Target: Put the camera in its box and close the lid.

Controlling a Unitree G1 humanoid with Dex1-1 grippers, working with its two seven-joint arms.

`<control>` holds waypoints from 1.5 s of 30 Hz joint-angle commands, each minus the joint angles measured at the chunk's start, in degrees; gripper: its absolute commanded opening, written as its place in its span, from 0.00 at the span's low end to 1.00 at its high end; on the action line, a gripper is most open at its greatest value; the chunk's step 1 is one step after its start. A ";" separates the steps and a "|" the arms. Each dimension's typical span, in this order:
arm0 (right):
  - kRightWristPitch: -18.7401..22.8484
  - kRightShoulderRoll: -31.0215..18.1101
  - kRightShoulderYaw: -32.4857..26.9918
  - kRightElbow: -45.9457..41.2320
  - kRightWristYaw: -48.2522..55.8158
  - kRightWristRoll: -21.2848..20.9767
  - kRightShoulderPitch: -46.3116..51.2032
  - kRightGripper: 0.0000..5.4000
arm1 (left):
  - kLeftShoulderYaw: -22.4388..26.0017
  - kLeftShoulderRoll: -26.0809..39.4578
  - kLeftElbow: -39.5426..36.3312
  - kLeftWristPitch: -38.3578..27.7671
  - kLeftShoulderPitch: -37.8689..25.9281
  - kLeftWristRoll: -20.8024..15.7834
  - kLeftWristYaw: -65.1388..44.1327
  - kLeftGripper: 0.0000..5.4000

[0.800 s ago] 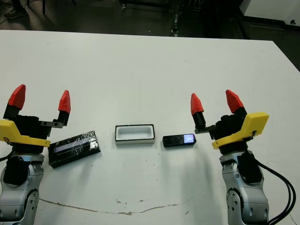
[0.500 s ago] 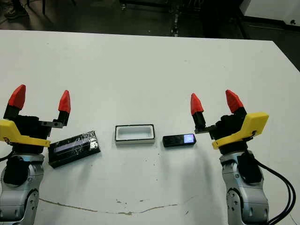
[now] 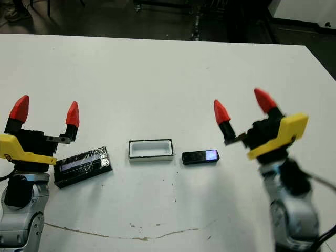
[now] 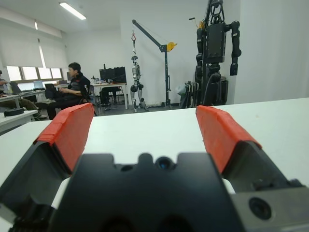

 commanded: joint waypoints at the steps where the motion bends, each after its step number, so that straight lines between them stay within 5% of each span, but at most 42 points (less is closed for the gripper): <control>1: 1.60 -7.53 1.05 4.21 7.02 -0.74 -7.11 1.00 | -0.29 -0.27 -0.18 0.62 0.42 0.73 0.51 1.00; 11: 2.50 -16.00 12.02 14.66 25.77 -5.20 -23.99 1.00 | -0.29 -0.02 -0.15 0.54 0.24 0.73 0.34 1.00; 15: -1.08 -15.63 16.07 17.28 31.07 -8.27 -26.71 1.00 | -0.21 -0.09 -0.48 0.85 0.24 0.64 0.48 1.00; 19: 4.79 -16.53 20.24 16.57 35.32 -9.26 -29.24 1.00 | -0.17 -0.02 -0.42 1.04 0.17 0.38 0.29 1.00; 30: 7.85 -15.04 27.22 24.34 47.14 -10.65 -33.86 1.00 | -0.20 -0.41 -0.47 0.94 0.54 1.20 0.93 1.00; 35: 12.50 -15.08 28.90 26.68 49.46 -10.92 -33.83 1.00 | -0.11 -0.45 -0.40 0.66 0.77 1.82 1.29 1.00; 45: 9.94 -14.04 29.75 31.28 50.44 -13.60 -32.51 1.00 | -0.23 -0.40 0.28 -0.29 0.55 1.24 0.96 1.00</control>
